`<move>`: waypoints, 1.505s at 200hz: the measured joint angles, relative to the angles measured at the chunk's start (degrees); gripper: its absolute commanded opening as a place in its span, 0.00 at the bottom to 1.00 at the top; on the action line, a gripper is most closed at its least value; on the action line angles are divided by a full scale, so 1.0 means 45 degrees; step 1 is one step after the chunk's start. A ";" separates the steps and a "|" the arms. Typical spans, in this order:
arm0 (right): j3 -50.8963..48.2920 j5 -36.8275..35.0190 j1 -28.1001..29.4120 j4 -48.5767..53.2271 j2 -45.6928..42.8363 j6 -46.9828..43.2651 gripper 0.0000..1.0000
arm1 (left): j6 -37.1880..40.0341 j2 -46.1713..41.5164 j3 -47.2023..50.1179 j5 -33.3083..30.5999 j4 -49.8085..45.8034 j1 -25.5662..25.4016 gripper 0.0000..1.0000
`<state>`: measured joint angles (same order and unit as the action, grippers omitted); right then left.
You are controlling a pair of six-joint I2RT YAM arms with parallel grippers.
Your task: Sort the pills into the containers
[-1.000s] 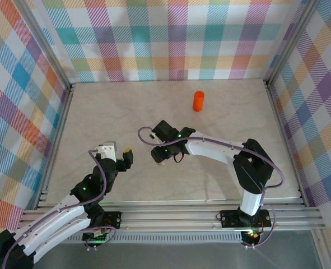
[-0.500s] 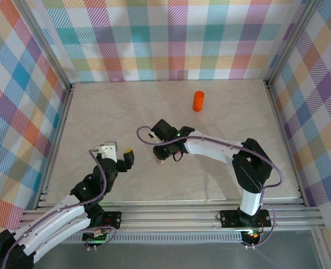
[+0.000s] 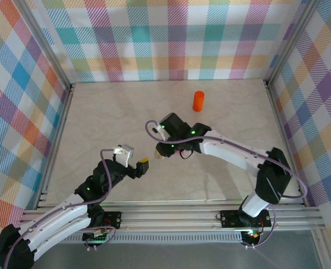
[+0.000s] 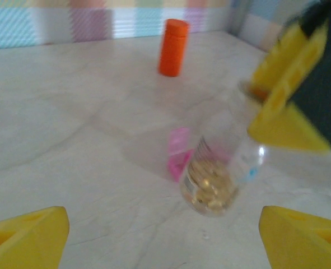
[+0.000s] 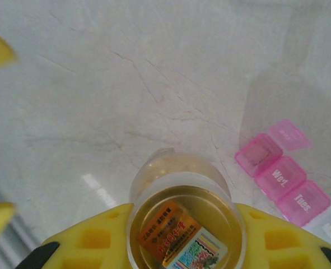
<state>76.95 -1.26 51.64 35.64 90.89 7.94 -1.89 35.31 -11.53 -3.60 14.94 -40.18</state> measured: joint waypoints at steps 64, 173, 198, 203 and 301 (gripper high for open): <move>0.0180 0.1846 -0.0486 0.1331 -0.1797 -0.0597 0.20 | 0.2283 0.2453 -0.0243 0.2312 0.2827 0.0000 0.87; 0.0000 0.3920 -0.0486 0.0665 -0.3449 -0.0146 0.21 | 0.4099 0.3546 -0.1501 0.4945 0.4007 -0.0053 0.79; -0.0175 0.4221 -0.0486 0.0413 -0.3449 0.0078 0.21 | 0.4255 0.3546 -0.1739 0.5124 0.3818 -0.0185 0.78; -0.0204 0.4274 -0.0486 0.0340 -0.3449 0.0097 0.21 | 0.4289 0.3546 -0.1792 0.5134 0.3735 -0.0219 0.76; -0.0272 0.4687 -0.0486 -0.0121 -0.3691 0.0427 0.20 | 0.4488 0.3512 -0.1904 0.5260 0.3356 -0.0403 0.63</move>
<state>75.72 19.84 49.45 35.09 74.28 9.87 18.31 51.11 -20.10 20.08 30.04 -42.00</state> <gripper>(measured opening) 0.260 0.652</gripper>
